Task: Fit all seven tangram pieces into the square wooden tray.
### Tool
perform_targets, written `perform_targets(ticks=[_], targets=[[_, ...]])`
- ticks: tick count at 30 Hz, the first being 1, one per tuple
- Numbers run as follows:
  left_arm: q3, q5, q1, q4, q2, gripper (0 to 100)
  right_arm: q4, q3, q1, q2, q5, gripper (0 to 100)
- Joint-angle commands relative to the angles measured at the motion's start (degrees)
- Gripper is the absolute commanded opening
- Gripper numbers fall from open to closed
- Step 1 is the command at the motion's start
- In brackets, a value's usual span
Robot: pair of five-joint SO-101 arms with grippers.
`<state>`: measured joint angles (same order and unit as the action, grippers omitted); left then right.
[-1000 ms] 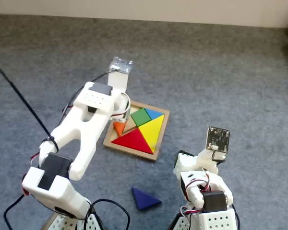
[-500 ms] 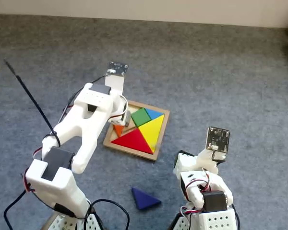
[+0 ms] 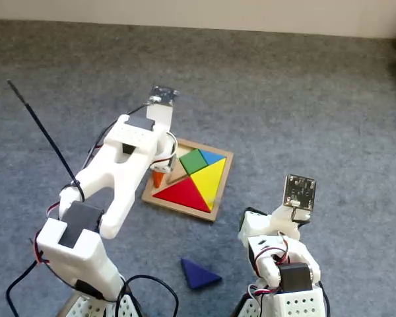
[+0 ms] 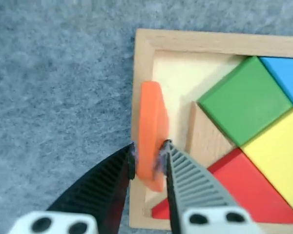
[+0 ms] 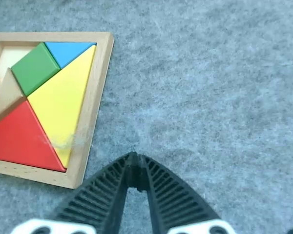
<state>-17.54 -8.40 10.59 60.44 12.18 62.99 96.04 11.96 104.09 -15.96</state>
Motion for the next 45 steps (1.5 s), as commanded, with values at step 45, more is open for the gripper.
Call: perform_targets(ticks=[45], targets=[[-5.9, -1.7, -2.2, -4.9, -13.0, 22, 0.6, 7.9, -0.8, 0.5, 0.6, 0.5]])
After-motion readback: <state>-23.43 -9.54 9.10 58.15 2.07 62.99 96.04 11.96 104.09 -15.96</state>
